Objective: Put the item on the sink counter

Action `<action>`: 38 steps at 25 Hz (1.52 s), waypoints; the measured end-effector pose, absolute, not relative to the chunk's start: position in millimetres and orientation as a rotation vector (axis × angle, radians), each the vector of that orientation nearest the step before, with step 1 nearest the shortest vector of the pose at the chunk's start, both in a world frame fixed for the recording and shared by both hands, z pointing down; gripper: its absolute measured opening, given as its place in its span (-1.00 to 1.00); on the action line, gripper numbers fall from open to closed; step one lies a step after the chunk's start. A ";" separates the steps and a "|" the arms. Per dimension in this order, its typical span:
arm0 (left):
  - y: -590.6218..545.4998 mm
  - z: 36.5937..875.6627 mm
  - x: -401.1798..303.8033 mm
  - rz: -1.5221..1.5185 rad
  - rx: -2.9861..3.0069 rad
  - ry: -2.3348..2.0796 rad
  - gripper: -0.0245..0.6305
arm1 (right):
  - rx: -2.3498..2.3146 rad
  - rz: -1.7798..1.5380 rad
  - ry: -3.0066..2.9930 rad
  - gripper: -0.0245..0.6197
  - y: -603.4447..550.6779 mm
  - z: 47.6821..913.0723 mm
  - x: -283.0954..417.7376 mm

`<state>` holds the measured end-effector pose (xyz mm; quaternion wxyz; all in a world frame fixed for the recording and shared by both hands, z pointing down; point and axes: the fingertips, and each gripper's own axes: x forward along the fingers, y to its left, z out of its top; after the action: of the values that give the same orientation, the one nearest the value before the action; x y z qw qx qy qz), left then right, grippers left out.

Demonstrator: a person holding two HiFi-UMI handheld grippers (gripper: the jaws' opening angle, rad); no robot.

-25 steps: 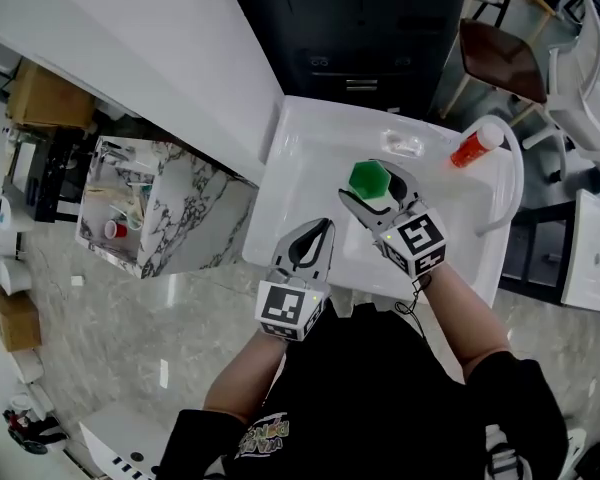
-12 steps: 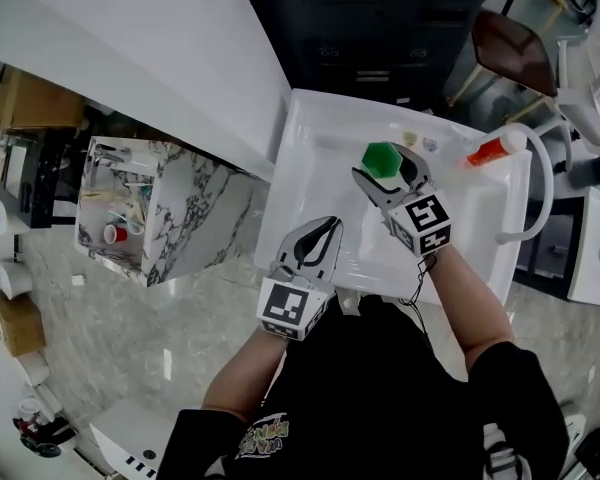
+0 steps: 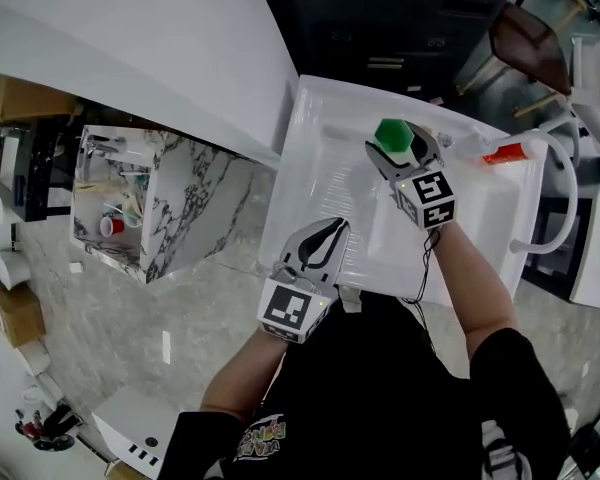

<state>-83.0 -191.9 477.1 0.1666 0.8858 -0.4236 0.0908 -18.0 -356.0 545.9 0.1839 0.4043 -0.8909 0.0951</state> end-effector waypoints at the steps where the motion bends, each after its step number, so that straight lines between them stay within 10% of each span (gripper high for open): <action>1: -191.3 477.7 -83.3 0.260 2.521 -1.197 -0.86 | 1.144 0.265 -2.503 0.20 -359.8 550.0 -17.8; 38: -197.7 493.7 -106.3 0.281 2.413 -1.223 -0.86 | 1.189 0.259 -2.431 0.30 -421.8 620.6 -14.5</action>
<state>-106.3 -197.7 493.7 0.2091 0.8676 -0.4397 0.1010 -14.5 -421.8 620.6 0.2098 0.4277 -0.8743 0.0932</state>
